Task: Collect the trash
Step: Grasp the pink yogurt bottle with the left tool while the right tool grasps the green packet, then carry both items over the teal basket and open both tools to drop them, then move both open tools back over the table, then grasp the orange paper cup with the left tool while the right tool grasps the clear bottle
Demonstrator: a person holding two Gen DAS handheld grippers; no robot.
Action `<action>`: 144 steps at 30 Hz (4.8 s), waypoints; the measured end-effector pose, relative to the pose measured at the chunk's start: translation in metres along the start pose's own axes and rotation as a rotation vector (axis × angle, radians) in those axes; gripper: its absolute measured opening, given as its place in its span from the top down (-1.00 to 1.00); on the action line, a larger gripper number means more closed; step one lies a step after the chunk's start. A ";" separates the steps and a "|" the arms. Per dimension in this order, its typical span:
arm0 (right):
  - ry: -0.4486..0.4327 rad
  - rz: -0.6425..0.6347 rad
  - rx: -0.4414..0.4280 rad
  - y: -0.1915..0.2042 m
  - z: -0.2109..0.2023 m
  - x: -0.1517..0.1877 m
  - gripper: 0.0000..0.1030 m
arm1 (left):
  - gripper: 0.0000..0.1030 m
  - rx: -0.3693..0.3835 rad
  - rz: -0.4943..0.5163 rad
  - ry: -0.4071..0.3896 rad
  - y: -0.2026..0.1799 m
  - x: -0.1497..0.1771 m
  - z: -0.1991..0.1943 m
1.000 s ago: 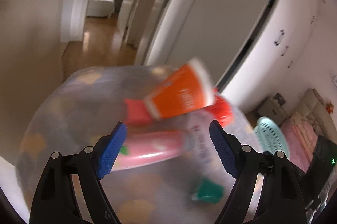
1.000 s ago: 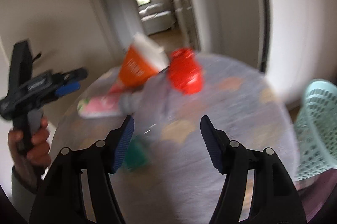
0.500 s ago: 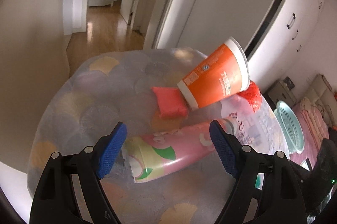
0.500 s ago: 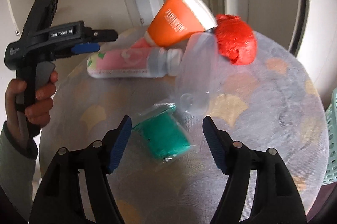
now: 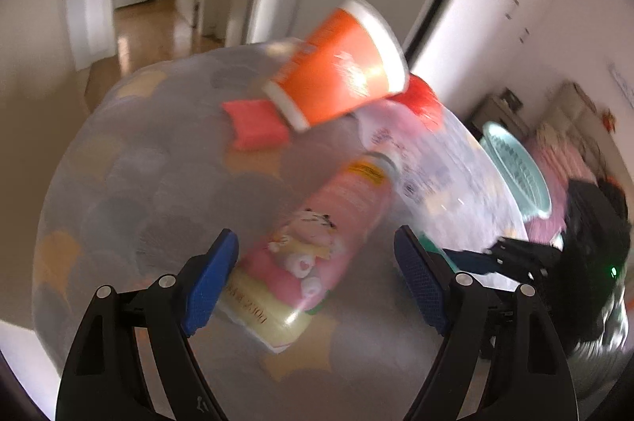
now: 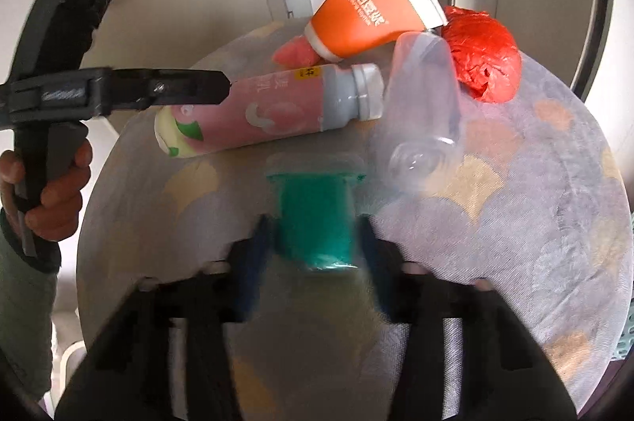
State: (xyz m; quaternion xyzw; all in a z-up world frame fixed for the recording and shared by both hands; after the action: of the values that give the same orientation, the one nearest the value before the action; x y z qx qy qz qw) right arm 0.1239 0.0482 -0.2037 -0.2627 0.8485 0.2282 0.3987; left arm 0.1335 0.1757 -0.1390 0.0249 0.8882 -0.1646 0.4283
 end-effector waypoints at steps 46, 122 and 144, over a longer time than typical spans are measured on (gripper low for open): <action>-0.086 0.042 0.156 -0.064 -0.087 0.022 0.32 | 0.08 0.029 -0.068 -0.070 -0.107 0.029 -0.010; -0.335 0.377 0.404 -0.230 -0.171 -0.072 0.06 | -0.37 -0.128 0.066 -0.184 -0.168 -0.083 0.050; -0.081 0.124 0.154 -0.082 -0.005 -0.051 -0.10 | -0.37 -0.159 -0.375 -0.063 0.008 -0.037 0.062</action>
State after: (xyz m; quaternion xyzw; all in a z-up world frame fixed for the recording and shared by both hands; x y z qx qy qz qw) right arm 0.2005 -0.0037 -0.1745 -0.1687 0.8613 0.1972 0.4369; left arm 0.2054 0.1677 -0.1486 -0.1797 0.8736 -0.1716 0.4184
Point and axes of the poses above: each gripper's, at about its wrist camera, not at the fingertips, and z roughly the way its jaws point, y to its left, x to its underside, the point moved 10 cm from there along z, roughly the way its jaws point, and after that the axes turned 13 degrees about -y, right-handed, at the moved point
